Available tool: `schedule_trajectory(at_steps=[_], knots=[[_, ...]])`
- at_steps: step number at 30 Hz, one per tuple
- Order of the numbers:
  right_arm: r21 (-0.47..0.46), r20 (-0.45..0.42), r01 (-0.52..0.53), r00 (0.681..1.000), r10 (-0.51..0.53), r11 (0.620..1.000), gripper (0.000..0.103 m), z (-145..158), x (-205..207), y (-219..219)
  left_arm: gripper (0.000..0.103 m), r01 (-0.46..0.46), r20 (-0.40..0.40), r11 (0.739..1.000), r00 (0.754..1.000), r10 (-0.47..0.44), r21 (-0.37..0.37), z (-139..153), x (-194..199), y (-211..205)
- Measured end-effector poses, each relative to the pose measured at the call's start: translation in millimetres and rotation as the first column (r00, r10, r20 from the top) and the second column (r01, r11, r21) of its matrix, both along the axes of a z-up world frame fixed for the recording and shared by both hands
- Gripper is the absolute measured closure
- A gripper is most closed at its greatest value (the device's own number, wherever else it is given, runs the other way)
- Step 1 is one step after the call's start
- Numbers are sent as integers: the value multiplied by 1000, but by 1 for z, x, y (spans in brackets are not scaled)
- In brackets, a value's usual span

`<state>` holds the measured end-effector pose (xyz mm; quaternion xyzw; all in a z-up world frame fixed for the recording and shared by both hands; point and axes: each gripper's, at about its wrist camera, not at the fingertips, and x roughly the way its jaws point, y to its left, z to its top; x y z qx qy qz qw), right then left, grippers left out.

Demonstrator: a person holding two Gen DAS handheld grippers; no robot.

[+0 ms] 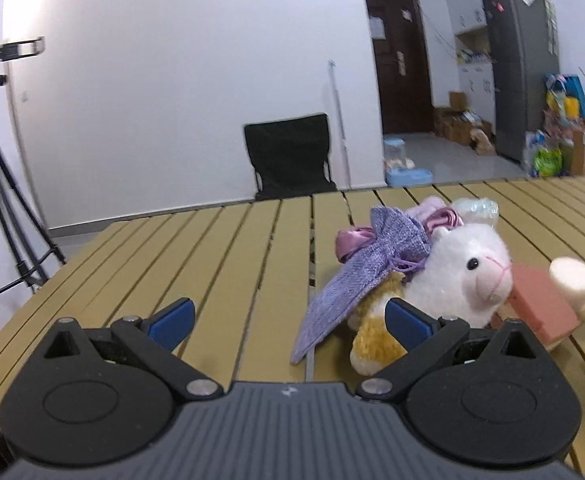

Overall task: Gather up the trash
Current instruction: 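Grasp the purple drawstring pouch from the pile with the left tool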

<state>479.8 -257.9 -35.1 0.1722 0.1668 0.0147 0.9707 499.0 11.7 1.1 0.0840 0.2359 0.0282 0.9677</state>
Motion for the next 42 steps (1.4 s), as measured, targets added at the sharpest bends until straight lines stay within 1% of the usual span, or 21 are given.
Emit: schedule_trajectory(at_steps=[5, 8, 10, 13, 16, 21, 25, 26, 34, 35, 36, 37, 39, 40, 41, 42], knots=[[14, 18, 33, 999, -33, 999, 83, 1, 7, -8, 0, 28, -1, 999, 1000, -28, 26, -4, 19, -5], [27, 20, 42, 999, -42, 999, 83, 1, 12, -11, 0, 50, 1, 998, 999, -50, 26, -6, 27, -6], [26, 16, 44, 999, -44, 999, 83, -3, 15, -9, 0, 53, -1, 998, 999, -53, 33, -8, 35, -6], [26, 11, 43, 999, -43, 999, 83, -5, 17, -8, 0, 56, -9, 998, 998, -55, 24, -10, 44, -4], [25, 8, 38, 999, -39, 999, 83, -5, 21, -4, 0, 70, -12, 998, 997, -70, 0, -12, 52, 0], [22, 7, 38, 999, -38, 999, 83, -5, 23, -2, 0, 132, -35, 989, 990, -134, -59, -15, 64, 10], [18, 10, 41, 999, -41, 999, 82, -5, 22, -5, 0, 177, -63, 971, 980, -189, -160, -17, 69, 25], [17, 10, 43, 999, -43, 999, 82, -6, 21, -5, 0, 177, -65, 969, 979, -191, -172, -18, 72, 27], [10, 5, 45, 999, -45, 999, 82, -7, 23, -2, 0, 143, -76, 970, 984, -160, -197, -20, 90, 18], [10, 5, 45, 999, -45, 999, 82, -7, 23, -2, 4, 147, -81, 966, 983, -167, -211, -20, 92, 18], [11, 5, 46, 999, -46, 999, 82, -7, 23, -2, 13, 156, -87, 959, 980, -181, -236, -22, 94, 18], [11, 4, 47, 999, -47, 999, 82, -7, 23, -1, 20, 171, -93, 946, 975, -203, -274, -24, 96, 21], [11, 2, 47, 999, -47, 999, 82, -8, 24, -1, 56, 206, -98, 903, 961, -260, -378, -30, 101, 28], [11, 2, 46, 999, -46, 999, 82, -8, 23, -1, 62, 215, -96, 885, 956, -277, -413, -32, 102, 30], [10, 2, 46, 999, -46, 999, 82, -8, 24, -1, 68, 216, -88, 881, 957, -276, -421, -33, 102, 31], [11, 2, 46, 999, -46, 999, 82, -8, 23, -1, 73, 212, -82, 886, 960, -268, -411, -33, 100, 30]])
